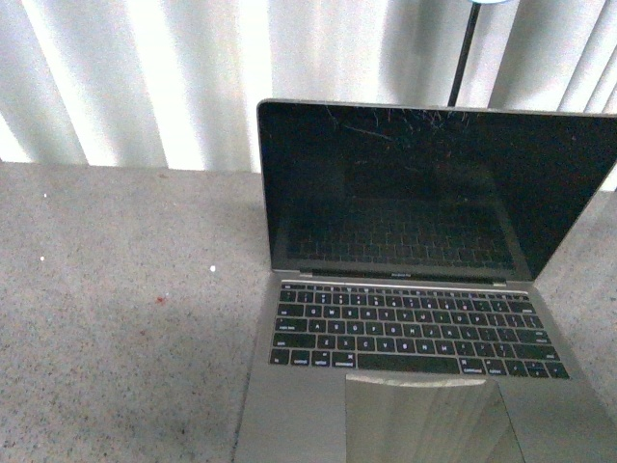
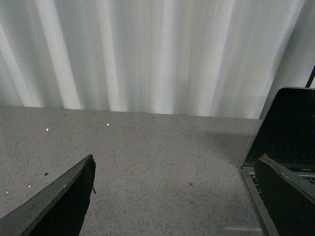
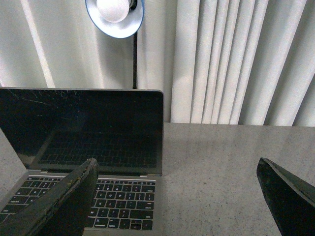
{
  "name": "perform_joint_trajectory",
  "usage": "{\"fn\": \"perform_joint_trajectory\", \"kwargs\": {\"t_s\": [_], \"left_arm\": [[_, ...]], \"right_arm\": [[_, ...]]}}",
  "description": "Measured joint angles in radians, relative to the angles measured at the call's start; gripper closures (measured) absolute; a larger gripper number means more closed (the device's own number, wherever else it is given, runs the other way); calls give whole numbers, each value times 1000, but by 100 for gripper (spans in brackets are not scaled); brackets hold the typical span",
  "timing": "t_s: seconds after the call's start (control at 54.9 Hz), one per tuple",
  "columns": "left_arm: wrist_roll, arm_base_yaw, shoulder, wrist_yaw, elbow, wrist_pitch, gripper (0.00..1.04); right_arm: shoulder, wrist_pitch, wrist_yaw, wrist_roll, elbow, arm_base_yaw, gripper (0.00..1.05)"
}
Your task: Close laptop
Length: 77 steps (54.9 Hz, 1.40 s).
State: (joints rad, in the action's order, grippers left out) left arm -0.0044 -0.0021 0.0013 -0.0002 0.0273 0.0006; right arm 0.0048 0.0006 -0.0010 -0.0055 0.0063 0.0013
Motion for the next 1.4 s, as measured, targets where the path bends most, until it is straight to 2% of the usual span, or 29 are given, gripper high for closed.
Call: {"fn": "perform_joint_trajectory", "kwargs": {"t_s": [0.601, 0.638, 0.656, 0.692, 0.729, 0.765, 0.838, 0.929, 1.02, 1.057, 1.111, 1.221, 1.403], "left_arm": [[0, 0, 0, 0, 0, 0, 7], [-20, -14, 11, -44, 3, -9, 7], [-48, -30, 27, -102, 6, -12, 7], [-121, -59, 90, -199, 13, 24, 7], [-157, -67, 158, -242, 24, 82, 7], [-177, -64, 287, -217, 50, 214, 7], [-160, -33, 488, -113, 129, 416, 7], [-134, -3, 730, -13, 266, 602, 7], [-95, -22, 987, 45, 435, 699, 7], [-85, -39, 1051, 65, 480, 698, 7], [-48, -88, 1162, 100, 553, 702, 7], [24, -193, 1319, 46, 693, 698, 7], [175, -330, 1516, -71, 904, 676, 7]], "right_arm": [[0, 0, 0, 0, 0, 0, 7], [0, 0, 0, 0, 0, 0, 7], [0, 0, 0, 0, 0, 0, 7], [12, -16, 22, 10, 5, 5, 7], [77, -131, 121, 85, 58, 24, 7], [217, -194, 190, 141, 123, 19, 7], [486, -95, 108, 168, 222, -65, 7], [798, 106, 43, 87, 359, -129, 7], [1020, 233, 35, -43, 477, -114, 7], [1071, 266, 42, -94, 507, -99, 7], [1151, 369, 116, -215, 547, -61, 7], [1244, 449, 160, -330, 623, 12, 7], [1360, 466, 131, -488, 739, 109, 7]]}}
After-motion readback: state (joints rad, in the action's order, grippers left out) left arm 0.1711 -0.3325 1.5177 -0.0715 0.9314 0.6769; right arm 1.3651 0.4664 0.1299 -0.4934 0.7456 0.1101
